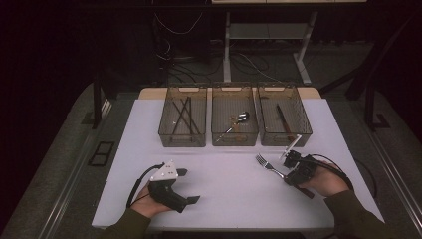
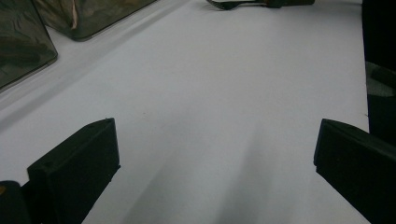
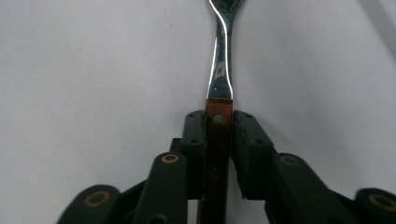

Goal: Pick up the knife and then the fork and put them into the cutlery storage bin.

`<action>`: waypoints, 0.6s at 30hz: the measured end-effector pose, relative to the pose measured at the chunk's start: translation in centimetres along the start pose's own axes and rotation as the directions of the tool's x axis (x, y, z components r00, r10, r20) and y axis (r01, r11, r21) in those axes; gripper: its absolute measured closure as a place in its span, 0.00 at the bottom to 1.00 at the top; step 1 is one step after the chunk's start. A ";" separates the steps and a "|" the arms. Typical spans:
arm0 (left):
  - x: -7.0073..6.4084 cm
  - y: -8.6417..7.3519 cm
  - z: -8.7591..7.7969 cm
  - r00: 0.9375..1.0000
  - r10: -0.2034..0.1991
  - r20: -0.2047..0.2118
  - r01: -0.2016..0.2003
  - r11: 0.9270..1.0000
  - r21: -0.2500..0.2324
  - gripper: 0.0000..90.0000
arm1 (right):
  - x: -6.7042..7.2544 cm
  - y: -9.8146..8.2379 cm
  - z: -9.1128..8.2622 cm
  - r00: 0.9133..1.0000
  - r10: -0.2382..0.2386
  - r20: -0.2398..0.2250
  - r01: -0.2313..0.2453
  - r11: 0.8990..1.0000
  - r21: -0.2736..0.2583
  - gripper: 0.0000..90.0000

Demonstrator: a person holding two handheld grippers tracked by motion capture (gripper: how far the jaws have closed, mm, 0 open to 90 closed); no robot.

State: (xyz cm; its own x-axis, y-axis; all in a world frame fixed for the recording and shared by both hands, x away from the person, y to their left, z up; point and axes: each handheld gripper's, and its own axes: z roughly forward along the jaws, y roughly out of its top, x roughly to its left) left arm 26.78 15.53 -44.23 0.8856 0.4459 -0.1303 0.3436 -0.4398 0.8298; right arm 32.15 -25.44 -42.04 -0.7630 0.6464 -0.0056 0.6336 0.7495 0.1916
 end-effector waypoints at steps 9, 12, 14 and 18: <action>0.0 0.0 0.0 1.000 0.001 0.000 -0.001 1.000 -0.001 0.00 | 0.1 0.0 0.0 1.000 0.002 -0.006 -0.002 1.000 -0.006 0.86; 0.0 0.0 -0.1 1.000 0.001 0.000 -0.001 1.000 -0.002 0.00 | 0.0 -0.2 -0.1 1.000 0.003 -0.004 -0.004 1.000 -0.020 0.86; 0.0 0.0 -0.1 1.000 0.000 0.001 0.000 1.000 -0.003 0.00 | -0.1 -0.3 -0.1 1.000 0.010 -0.008 -0.010 1.000 -0.028 0.86; 0.0 0.0 -0.1 1.000 -0.002 0.002 0.002 1.000 -0.005 0.00 | -0.4 -0.5 -0.6 1.000 0.013 -0.019 -0.014 0.998 -0.057 0.86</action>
State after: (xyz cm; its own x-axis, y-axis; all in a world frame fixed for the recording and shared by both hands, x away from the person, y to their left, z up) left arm 26.79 15.61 -44.20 0.8857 0.4448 -0.1330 0.3436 -0.4355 0.8320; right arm 32.03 -26.12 -41.58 -0.7569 0.6533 0.0156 0.6360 0.7310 0.2473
